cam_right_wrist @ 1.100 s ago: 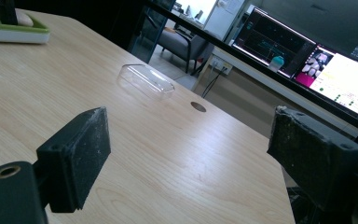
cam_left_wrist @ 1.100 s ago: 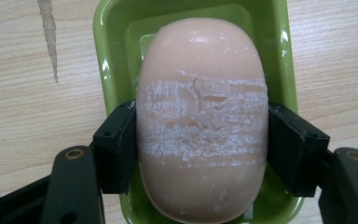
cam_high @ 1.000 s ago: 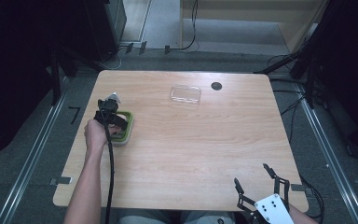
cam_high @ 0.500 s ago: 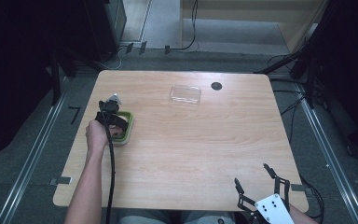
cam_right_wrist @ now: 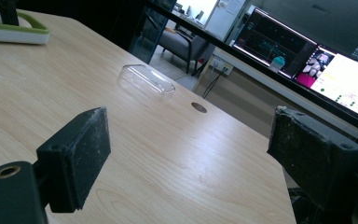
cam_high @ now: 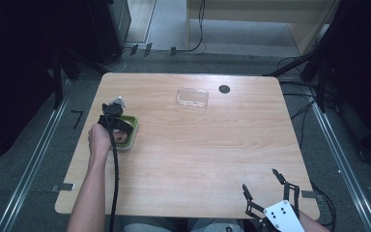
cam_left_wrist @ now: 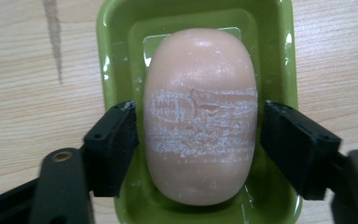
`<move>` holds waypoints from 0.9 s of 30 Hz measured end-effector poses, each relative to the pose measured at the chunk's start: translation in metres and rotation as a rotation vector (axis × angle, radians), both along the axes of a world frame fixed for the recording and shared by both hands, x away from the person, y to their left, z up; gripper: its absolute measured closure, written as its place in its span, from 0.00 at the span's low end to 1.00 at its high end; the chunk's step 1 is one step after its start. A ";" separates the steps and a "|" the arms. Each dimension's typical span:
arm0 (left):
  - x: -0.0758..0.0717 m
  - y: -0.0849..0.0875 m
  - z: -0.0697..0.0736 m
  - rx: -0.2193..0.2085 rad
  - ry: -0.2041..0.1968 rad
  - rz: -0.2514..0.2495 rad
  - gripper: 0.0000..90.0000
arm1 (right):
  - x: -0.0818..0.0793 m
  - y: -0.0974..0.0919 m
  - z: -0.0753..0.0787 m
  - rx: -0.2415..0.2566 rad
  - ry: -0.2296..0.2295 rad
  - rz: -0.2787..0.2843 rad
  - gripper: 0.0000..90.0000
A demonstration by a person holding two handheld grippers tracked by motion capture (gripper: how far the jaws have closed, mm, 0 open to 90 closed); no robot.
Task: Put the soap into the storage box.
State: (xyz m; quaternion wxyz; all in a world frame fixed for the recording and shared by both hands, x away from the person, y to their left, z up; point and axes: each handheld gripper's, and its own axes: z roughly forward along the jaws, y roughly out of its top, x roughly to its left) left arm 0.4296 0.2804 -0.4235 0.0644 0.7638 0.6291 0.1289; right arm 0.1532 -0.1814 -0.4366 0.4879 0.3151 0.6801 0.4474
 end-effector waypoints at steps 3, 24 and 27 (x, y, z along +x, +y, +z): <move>-0.002 0.001 0.003 -0.007 -0.002 0.004 0.22 | 0.000 0.000 0.000 0.001 -0.001 0.000 0.15; -0.033 -0.004 0.024 -0.054 0.007 -0.043 0.09 | -0.002 0.003 0.002 -0.006 -0.006 0.009 0.15; -0.039 -0.006 0.025 -0.061 0.018 -0.054 0.06 | -0.002 0.003 0.002 -0.005 -0.006 0.009 0.15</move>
